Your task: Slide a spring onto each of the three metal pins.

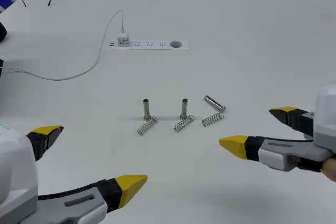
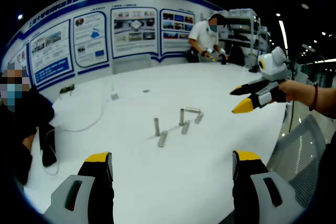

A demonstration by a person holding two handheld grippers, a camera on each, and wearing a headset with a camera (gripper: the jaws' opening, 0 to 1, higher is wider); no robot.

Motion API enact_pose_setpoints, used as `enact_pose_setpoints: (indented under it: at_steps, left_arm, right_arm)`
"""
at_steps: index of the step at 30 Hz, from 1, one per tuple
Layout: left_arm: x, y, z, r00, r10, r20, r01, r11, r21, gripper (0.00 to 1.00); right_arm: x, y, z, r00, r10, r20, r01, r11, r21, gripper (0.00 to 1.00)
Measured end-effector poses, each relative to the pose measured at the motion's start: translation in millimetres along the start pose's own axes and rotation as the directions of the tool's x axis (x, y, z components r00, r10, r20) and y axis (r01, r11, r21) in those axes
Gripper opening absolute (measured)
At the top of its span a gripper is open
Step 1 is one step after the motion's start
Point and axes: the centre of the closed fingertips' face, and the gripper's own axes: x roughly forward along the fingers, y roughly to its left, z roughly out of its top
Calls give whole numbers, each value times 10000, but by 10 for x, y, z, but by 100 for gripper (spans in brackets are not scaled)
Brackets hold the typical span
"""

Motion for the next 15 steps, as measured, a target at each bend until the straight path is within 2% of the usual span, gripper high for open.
enact_pose_setpoints:
  at_steps: [6,15]
  left_arm:
    - [40,-11,-10,10000,-68,-46,68,10000,15,96]
    - [104,-44,-28,9998,-169,-128,169,9999,-4,95]
  right_arm:
    - [151,-135,51,9995,-330,12,330,9994,-60,77]
    - [363,-219,140,9998,-203,18,203,9995,-250,74]
